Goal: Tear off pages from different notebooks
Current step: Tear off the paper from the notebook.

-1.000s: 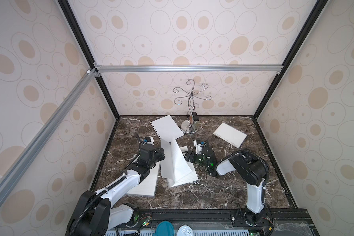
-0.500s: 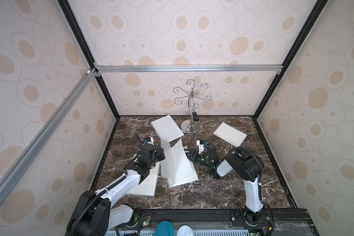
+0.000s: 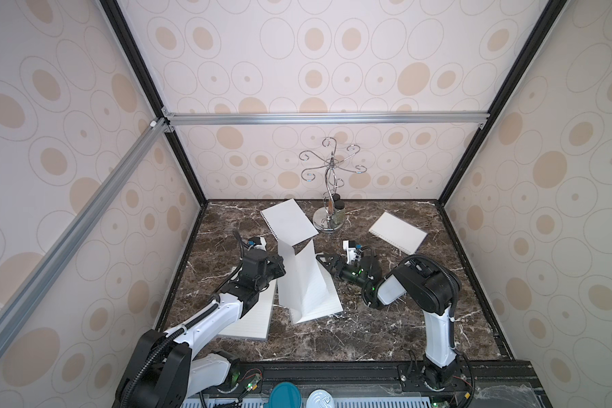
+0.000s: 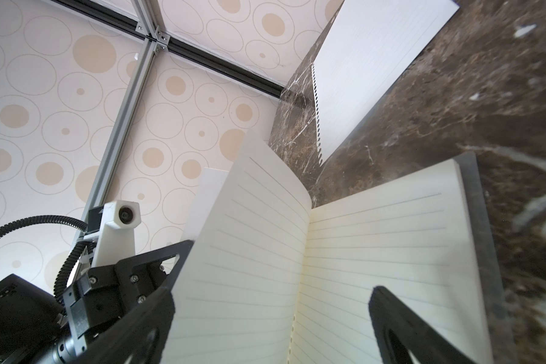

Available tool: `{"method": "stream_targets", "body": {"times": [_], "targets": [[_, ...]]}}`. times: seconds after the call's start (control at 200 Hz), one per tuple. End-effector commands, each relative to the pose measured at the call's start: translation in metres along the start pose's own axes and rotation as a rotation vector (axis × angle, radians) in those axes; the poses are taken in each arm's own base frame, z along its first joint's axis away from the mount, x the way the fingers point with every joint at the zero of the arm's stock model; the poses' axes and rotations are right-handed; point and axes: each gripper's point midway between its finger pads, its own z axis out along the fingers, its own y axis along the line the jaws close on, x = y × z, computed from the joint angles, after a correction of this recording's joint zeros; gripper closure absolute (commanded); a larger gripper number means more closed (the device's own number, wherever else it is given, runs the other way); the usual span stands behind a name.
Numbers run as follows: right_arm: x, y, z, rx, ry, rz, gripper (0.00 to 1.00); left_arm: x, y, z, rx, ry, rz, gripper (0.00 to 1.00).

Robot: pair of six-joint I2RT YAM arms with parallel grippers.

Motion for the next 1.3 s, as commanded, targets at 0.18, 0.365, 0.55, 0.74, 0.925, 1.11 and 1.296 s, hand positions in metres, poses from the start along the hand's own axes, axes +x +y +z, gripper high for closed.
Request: {"method": "stream_targets", "body": {"times": [0.18,0.365,0.55,0.74,0.925,1.11,1.296], "targets": [[-0.008,0.03,-0.003,-0.085,0.009,-0.012,0.0,0.003,-0.001,0.0,-0.011,0.023,-0.002,1.0],[-0.008,0.033,-0.002,-0.095,0.018,-0.016,0.01,0.003,-0.001,0.0,-0.012,0.024,-0.002,1.0],[-0.001,0.019,0.013,-0.059,0.084,0.018,0.0,0.002,-0.001,0.0,-0.011,0.021,-0.002,1.0],[0.002,-0.001,0.017,0.051,0.119,-0.006,0.01,-0.001,-0.002,-0.004,-0.015,0.01,0.003,1.0],[0.001,-0.015,0.012,0.221,0.155,-0.104,0.1,-0.004,0.0,-0.005,-0.029,0.003,0.008,1.0],[-0.005,-0.019,0.005,0.301,0.15,-0.176,0.4,-0.01,0.011,-0.011,-0.113,-0.011,0.002,1.0],[-0.01,-0.019,0.005,0.313,0.135,-0.197,0.82,-0.024,0.023,-0.031,-0.189,-0.047,-0.052,1.0]]}}
